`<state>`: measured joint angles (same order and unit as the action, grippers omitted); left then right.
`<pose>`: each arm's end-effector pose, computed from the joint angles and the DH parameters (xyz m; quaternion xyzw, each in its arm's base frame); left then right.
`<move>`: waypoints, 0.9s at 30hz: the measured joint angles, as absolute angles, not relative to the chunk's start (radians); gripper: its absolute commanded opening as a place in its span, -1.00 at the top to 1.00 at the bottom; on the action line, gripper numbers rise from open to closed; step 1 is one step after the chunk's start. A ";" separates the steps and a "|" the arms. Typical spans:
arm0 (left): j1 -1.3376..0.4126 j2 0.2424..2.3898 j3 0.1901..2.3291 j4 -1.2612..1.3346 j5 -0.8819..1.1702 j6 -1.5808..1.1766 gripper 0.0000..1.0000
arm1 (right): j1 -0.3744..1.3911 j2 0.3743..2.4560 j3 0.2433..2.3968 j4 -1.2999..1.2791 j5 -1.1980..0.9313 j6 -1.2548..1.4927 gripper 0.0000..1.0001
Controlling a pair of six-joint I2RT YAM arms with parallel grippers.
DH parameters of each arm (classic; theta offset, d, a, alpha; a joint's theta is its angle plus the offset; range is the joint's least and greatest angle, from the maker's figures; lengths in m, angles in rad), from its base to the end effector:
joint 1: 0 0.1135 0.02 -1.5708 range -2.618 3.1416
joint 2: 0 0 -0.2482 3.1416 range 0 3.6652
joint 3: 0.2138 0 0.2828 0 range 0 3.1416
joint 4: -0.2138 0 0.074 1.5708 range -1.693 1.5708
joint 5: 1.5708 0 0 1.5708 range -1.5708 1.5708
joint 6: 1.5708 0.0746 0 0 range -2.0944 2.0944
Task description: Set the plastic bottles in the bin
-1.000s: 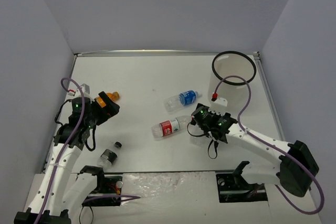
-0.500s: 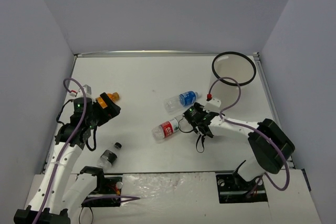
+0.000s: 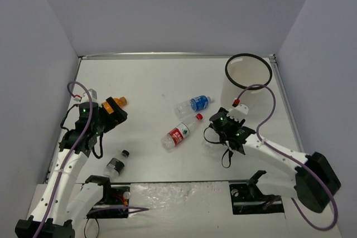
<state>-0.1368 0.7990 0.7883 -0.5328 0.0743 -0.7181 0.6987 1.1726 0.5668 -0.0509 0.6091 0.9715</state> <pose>0.2478 -0.0397 0.2717 -0.2319 0.8391 -0.2330 0.4334 0.2512 0.1553 0.1517 0.2475 0.8301 0.1315 0.4820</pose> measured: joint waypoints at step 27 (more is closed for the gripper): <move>-0.138 0.877 0.819 -0.576 -0.022 -0.724 -0.94 | 0.062 1.300 1.111 0.560 0.071 -0.084 0.14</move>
